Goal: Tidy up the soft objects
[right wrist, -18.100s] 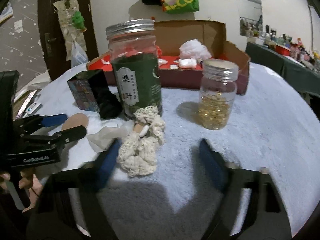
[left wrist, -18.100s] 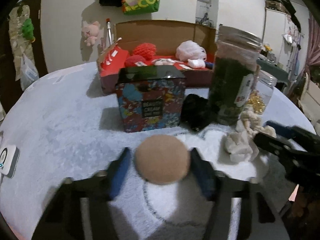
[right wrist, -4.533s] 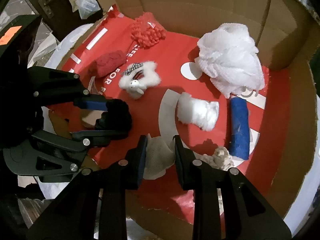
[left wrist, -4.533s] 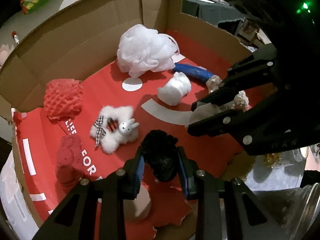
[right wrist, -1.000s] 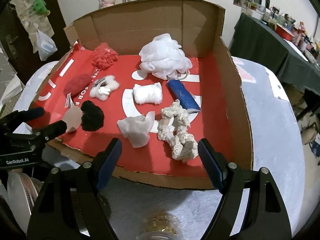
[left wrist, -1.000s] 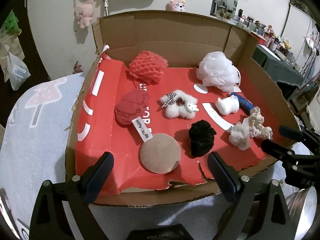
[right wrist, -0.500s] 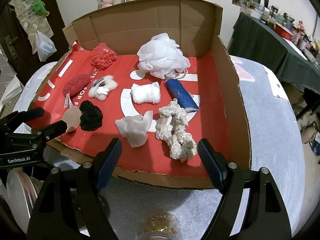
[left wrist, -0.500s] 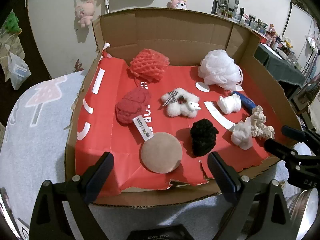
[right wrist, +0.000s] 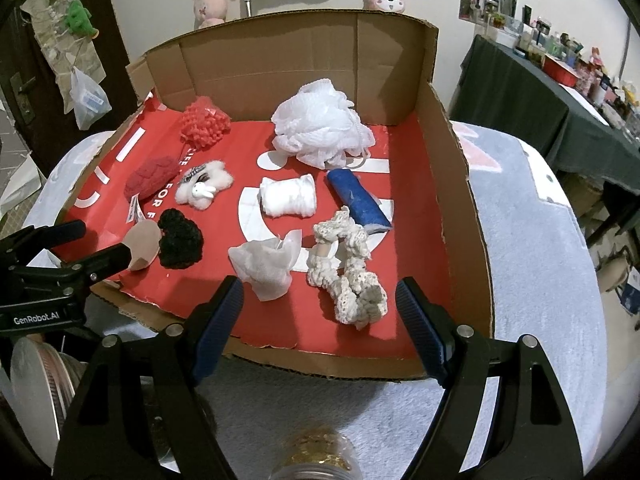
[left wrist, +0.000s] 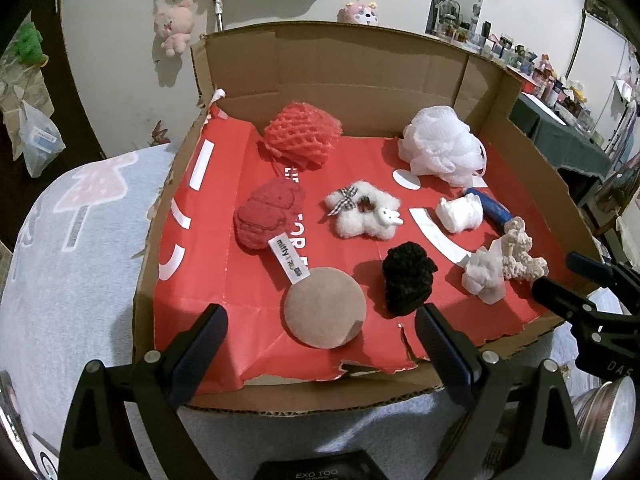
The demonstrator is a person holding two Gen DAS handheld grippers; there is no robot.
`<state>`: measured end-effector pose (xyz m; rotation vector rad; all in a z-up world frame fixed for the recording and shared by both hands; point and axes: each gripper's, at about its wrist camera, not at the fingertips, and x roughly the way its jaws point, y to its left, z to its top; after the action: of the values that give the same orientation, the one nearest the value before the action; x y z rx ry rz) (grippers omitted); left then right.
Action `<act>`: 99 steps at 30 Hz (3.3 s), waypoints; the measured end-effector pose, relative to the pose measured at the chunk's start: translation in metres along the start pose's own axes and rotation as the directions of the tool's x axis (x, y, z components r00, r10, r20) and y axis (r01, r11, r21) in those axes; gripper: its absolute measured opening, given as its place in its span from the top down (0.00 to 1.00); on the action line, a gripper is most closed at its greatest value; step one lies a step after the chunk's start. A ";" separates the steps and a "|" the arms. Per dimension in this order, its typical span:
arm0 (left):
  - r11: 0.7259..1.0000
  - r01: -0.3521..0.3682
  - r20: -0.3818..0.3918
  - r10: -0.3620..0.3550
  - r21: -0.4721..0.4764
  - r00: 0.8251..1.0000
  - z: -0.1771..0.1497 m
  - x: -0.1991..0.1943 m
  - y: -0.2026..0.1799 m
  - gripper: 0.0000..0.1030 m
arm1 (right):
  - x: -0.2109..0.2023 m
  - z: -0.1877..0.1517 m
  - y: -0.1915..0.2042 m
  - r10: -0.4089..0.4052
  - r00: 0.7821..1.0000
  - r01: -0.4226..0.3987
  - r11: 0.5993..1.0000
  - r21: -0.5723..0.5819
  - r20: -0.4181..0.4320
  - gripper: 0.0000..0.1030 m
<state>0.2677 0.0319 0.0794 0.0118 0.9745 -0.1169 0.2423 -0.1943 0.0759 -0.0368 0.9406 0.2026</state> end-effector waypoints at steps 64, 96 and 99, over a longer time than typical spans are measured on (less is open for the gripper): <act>1.000 -0.010 -0.006 0.010 -0.002 1.000 -0.001 0.000 0.001 0.06 | -0.001 0.000 -0.001 -0.006 1.000 0.006 1.000 0.000 0.003 0.24; 1.000 0.002 0.411 -0.003 0.003 0.912 -0.115 -0.179 -0.029 0.00 | -0.174 -0.091 0.025 0.033 0.937 -0.016 0.999 -0.052 0.347 0.07; 1.000 0.008 0.388 -0.015 0.019 0.921 -0.135 -0.171 -0.038 0.00 | -0.171 -0.116 0.029 0.026 0.938 -0.009 0.999 -0.053 0.347 0.07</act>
<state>0.0567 0.0188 0.1465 -0.0017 0.5750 -0.1330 0.0464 -0.2063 0.1471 -0.0379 0.5822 0.2406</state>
